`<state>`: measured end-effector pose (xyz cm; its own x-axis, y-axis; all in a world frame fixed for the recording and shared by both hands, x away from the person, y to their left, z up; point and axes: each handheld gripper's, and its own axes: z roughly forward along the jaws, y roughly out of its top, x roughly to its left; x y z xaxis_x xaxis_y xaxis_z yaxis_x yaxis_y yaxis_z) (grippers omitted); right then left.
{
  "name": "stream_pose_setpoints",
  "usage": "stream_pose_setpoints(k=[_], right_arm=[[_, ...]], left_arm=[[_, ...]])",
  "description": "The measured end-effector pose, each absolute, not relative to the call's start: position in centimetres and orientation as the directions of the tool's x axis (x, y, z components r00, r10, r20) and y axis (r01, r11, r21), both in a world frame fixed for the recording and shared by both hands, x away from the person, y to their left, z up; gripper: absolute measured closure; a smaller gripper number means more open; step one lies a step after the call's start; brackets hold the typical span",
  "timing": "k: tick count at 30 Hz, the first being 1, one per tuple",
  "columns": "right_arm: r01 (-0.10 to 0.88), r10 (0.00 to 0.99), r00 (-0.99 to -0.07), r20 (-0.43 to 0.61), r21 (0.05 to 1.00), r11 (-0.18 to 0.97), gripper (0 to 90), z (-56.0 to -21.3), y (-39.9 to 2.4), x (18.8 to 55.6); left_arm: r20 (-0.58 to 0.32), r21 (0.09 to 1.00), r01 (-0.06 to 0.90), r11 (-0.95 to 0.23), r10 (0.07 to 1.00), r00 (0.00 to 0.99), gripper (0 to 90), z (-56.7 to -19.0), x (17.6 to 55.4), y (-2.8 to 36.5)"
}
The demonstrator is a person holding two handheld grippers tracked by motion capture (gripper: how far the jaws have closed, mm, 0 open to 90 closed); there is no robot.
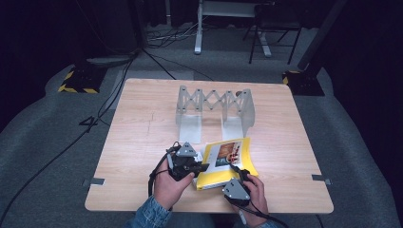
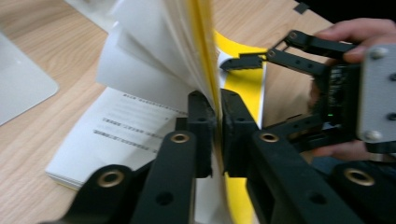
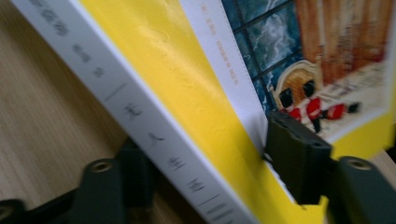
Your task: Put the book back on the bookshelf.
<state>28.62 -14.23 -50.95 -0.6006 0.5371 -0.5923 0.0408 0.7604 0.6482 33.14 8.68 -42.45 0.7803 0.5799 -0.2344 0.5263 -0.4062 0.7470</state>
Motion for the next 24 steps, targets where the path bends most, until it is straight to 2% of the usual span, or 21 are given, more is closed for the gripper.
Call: stream_pose_setpoints(k=[2, 4, 7, 8, 12, 15, 18, 21, 24], right_arm=[[0.039, 0.538, -0.613, -0.578, 0.659, 0.751, 48.2, -50.7, -14.3, 28.7], [0.02, 0.535, -0.613, -0.581, 0.666, 0.746, 55.3, -50.0, -14.5, 28.8], [0.027, 0.547, -0.618, -0.566, 0.679, 0.733, 58.6, -49.6, -14.6, 29.0], [0.032, 0.556, -0.62, -0.553, 0.691, 0.722, 59.6, -49.4, -14.7, 29.2], [0.06, 0.571, -0.638, -0.517, 0.705, 0.706, 62.6, -48.9, -14.8, 29.7], [0.058, 0.566, -0.638, -0.522, 0.7, 0.711, 62.9, -48.8, -14.6, 29.8], [0.051, 0.56, -0.639, -0.528, 0.697, 0.715, 63.5, -48.7, -14.3, 30.2], [0.05, 0.555, -0.644, -0.526, 0.695, 0.717, 63.8, -48.7, -14.0, 30.5], [0.053, 0.548, -0.659, -0.515, 0.695, 0.717, 63.9, -48.6, -13.6, 31.1]], left_arm=[[-0.208, 0.74, 0.536, -0.407, 0.619, 0.758, 76.0, -42.7, 33.4, 9.2], [-0.249, 0.733, 0.573, -0.366, 0.64, 0.727, 60.5, -43.1, 33.7, 9.9], [-0.253, 0.728, 0.588, -0.351, 0.66, 0.708, 48.2, -43.3, 33.7, 10.3], [-0.263, 0.735, 0.596, -0.323, 0.675, 0.69, 48.2, -43.2, 33.6, 10.6], [-0.247, 0.775, 0.573, -0.267, 0.707, 0.662, 38.2, -42.7, 33.1, 11.8], [-0.236, 0.769, 0.582, -0.265, 0.728, 0.643, 40.8, -42.7, 32.8, 12.7], [-0.31, 0.712, 0.654, -0.257, 0.721, 0.62, 48.5, -43.8, 32.7, 13.3], [-0.337, 0.695, 0.669, -0.262, 0.703, 0.626, 54.3, -44.4, 32.6, 13.5], [-0.347, 0.689, 0.675, -0.265, 0.696, 0.628, 53.8, -44.6, 32.4, 14.1]])
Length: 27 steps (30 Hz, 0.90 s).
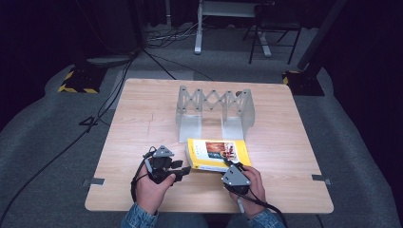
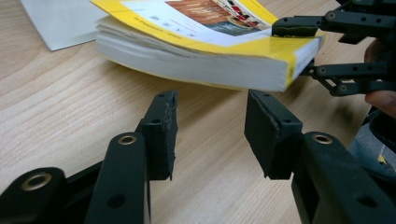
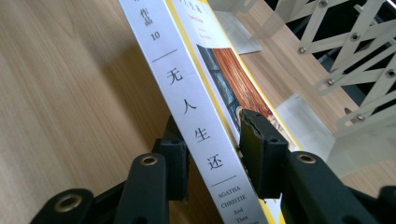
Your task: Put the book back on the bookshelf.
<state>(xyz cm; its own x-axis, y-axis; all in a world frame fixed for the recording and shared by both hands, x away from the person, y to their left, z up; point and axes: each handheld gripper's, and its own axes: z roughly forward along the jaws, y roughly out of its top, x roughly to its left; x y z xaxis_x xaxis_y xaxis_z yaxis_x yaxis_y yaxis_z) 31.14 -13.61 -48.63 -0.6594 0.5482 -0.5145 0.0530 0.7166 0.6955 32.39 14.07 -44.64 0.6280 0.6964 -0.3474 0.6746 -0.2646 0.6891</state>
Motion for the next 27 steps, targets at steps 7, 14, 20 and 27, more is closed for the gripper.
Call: stream_pose_setpoints(k=[7, 14, 20, 27], right_arm=[[0.045, 0.518, -0.678, -0.521, 0.674, 0.737, 63.1, -48.7, -12.4, 32.3], [0.043, 0.5, -0.697, -0.514, 0.666, 0.745, 70.5, -47.7, -11.7, 33.5], [0.072, 0.558, -0.679, -0.478, 0.713, 0.698, 76.1, -45.5, -12.6, 34.3], [0.091, 0.623, -0.656, -0.426, 0.775, 0.625, 76.3, -43.6, -14.2, 34.5]], left_arm=[[-0.38, 0.674, 0.672, -0.308, 0.635, 0.672, 53.1, -45.4, 32.1, 13.3], [-0.378, 0.674, 0.68, -0.288, 0.656, 0.653, 51.1, -45.4, 31.8, 14.3], [-0.381, 0.675, 0.692, -0.258, 0.681, 0.626, 50.5, -45.9, 31.5, 15.9], [-0.37, 0.67, 0.704, -0.237, 0.716, 0.592, 50.5, -46.7, 31.2, 17.4]])
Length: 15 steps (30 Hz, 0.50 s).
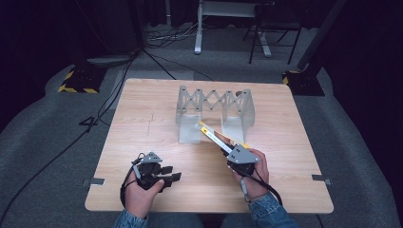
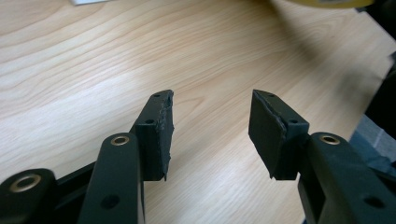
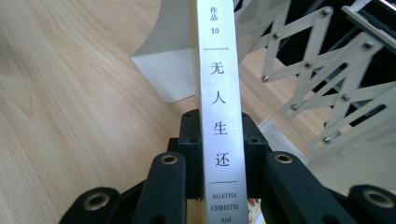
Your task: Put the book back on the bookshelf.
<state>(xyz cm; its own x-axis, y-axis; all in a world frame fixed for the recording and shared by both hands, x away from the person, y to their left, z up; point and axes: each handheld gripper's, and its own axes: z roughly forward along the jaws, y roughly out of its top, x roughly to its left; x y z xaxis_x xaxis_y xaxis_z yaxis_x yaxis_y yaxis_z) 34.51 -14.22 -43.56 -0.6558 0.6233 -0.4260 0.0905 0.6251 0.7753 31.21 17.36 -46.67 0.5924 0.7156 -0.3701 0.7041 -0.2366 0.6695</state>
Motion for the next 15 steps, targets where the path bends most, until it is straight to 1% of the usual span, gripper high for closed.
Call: stream_pose_setpoints(k=[1, 2, 3, 8, 9, 10, 13, 15], right_arm=[[0.095, 0.643, -0.654, -0.399, 0.8, 0.592, 76.3, -42.9, -14.8, 34.5], [0.095, 0.643, -0.654, -0.399, 0.8, 0.592, 76.3, -42.9, -14.8, 34.5], [0.105, 0.662, -0.653, -0.367, 0.823, 0.559, 76.3, -42.4, -15.2, 34.6], [0.106, 0.684, -0.646, -0.339, 0.848, 0.52, 76.4, -41.5, -15.9, 34.6], [0.109, 0.694, -0.649, -0.31, 0.866, 0.489, 76.4, -41.1, -16.3, 34.7], [0.109, 0.694, -0.649, -0.31, 0.866, 0.489, 76.4, -41.1, -16.3, 34.7], [0.11, 0.712, -0.647, -0.273, 0.891, 0.441, 76.4, -40.3, -16.7, 34.9], [0.11, 0.723, -0.64, -0.259, 0.9, 0.421, 76.4, -39.9, -16.9, 34.9]], left_arm=[[-0.362, 0.663, 0.711, -0.234, 0.732, 0.578, 50.5, -47.1, 31.1, 17.9], [-0.362, 0.663, 0.711, -0.234, 0.732, 0.578, 50.6, -47.1, 31.1, 17.9], [-0.353, 0.659, 0.716, -0.229, 0.747, 0.564, 50.6, -47.6, 31.1, 18.6], [-0.351, 0.648, 0.734, -0.202, 0.777, 0.523, 50.5, -48.5, 30.8, 20.1], [-0.335, 0.65, 0.735, -0.191, 0.797, 0.503, 50.2, -48.7, 30.6, 20.7], [-0.335, 0.65, 0.735, -0.191, 0.797, 0.503, 49.9, -48.7, 30.6, 20.7], [-0.286, 0.653, 0.729, -0.204, 0.825, 0.487, 49.0, -49.3, 30.4, 21.4], [-0.274, 0.663, 0.72, -0.204, 0.829, 0.487, 48.9, -49.7, 30.4, 21.7]])
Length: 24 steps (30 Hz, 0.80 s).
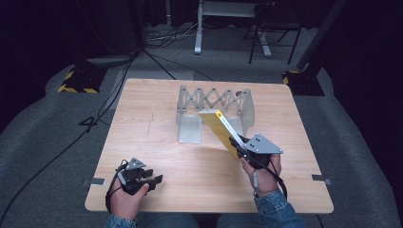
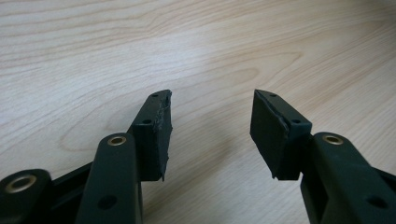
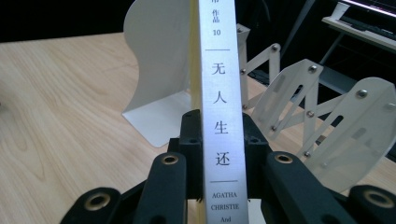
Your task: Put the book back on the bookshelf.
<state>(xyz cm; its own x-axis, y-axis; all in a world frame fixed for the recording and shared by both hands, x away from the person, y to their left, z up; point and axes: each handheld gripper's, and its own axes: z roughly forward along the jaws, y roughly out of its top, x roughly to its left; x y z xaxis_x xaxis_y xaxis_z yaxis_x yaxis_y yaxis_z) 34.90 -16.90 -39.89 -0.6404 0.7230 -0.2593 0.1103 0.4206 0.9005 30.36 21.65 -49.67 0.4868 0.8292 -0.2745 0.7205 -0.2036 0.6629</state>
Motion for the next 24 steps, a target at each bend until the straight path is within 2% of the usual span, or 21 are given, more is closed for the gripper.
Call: stream_pose_setpoints(k=[5, 6, 8, 13, 17, 20, 24], right_arm=[[0.123, 0.743, -0.633, -0.216, 0.92, 0.372, 76.4, -39.3, -17.5, 35.1], [0.119, 0.75, -0.624, -0.218, 0.923, 0.367, 76.4, -39.1, -17.8, 35.1], [0.119, 0.756, -0.618, -0.214, 0.926, 0.359, 76.4, -38.9, -18.0, 35.1], [0.122, 0.77, -0.61, -0.186, 0.938, 0.324, 76.4, -38.4, -18.8, 35.1], [0.127, 0.789, -0.592, -0.162, 0.948, 0.29, 76.4, -37.7, -19.5, 35.1], [0.127, 0.82, -0.557, -0.13, 0.963, 0.239, 76.4, -37.2, -20.1, 35.1], [0.129, 0.843, -0.527, -0.108, 0.97, 0.205, 76.4, -36.9, -20.5, 35.4]], left_arm=[[-0.268, 0.691, 0.694, -0.199, 0.822, 0.502, 47.1, -50.1, 30.3, 22.2], [-0.229, 0.712, 0.667, -0.218, 0.827, 0.513, 46.6, -50.3, 30.3, 22.4], [-0.222, 0.727, 0.653, -0.214, 0.826, 0.518, 45.8, -50.5, 30.3, 22.5], [-0.238, 0.727, 0.656, -0.204, 0.821, 0.518, 45.2, -50.5, 30.4, 22.7], [-0.169, 0.729, 0.635, -0.255, 0.832, 0.529, 44.6, -50.4, 30.5, 22.2], [-0.089, 0.724, 0.61, -0.322, 0.833, 0.546, 40.2, -50.4, 30.6, 21.5], [-0.051, 0.72, 0.598, -0.351, 0.833, 0.551, 37.9, -50.4, 30.6, 21.1]])
